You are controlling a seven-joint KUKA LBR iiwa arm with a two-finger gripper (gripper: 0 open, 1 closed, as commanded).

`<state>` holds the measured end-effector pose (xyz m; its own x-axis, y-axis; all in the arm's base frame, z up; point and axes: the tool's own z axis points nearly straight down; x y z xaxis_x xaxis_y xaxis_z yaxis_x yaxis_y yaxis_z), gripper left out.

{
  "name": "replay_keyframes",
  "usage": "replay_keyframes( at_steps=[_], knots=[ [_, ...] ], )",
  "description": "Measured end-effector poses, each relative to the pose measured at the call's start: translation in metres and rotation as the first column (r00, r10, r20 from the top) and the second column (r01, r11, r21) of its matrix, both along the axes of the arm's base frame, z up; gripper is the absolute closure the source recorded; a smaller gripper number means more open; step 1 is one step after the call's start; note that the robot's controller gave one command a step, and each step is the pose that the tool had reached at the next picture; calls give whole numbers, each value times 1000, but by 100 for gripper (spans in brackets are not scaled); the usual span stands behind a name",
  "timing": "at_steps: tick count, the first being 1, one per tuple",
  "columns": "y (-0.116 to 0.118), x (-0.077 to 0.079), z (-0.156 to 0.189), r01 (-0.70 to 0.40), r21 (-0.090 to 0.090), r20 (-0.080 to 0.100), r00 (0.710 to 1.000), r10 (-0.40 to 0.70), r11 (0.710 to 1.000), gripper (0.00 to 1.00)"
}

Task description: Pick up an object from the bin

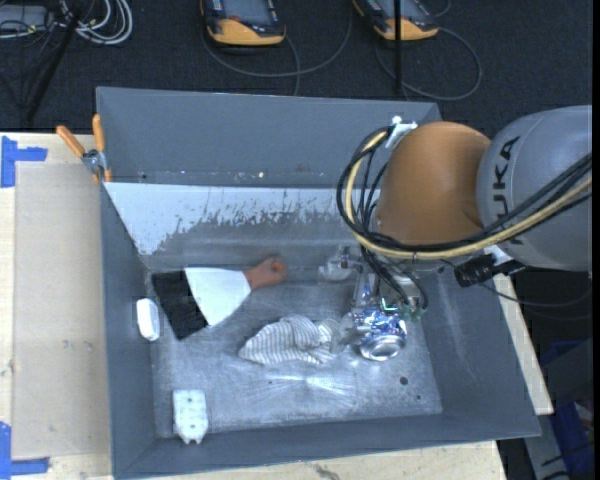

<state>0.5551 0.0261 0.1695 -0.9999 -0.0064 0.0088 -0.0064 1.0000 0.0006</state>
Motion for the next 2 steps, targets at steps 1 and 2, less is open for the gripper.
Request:
replay_keyframes(
  at_steps=[1, 2],
  knots=[
    [0, 2, 4, 0, 0, 8, 1000, 0, 1000, 0],
    [53, 3, -92, 52, -2, 0, 999, -52, 999, 100]
  ],
)
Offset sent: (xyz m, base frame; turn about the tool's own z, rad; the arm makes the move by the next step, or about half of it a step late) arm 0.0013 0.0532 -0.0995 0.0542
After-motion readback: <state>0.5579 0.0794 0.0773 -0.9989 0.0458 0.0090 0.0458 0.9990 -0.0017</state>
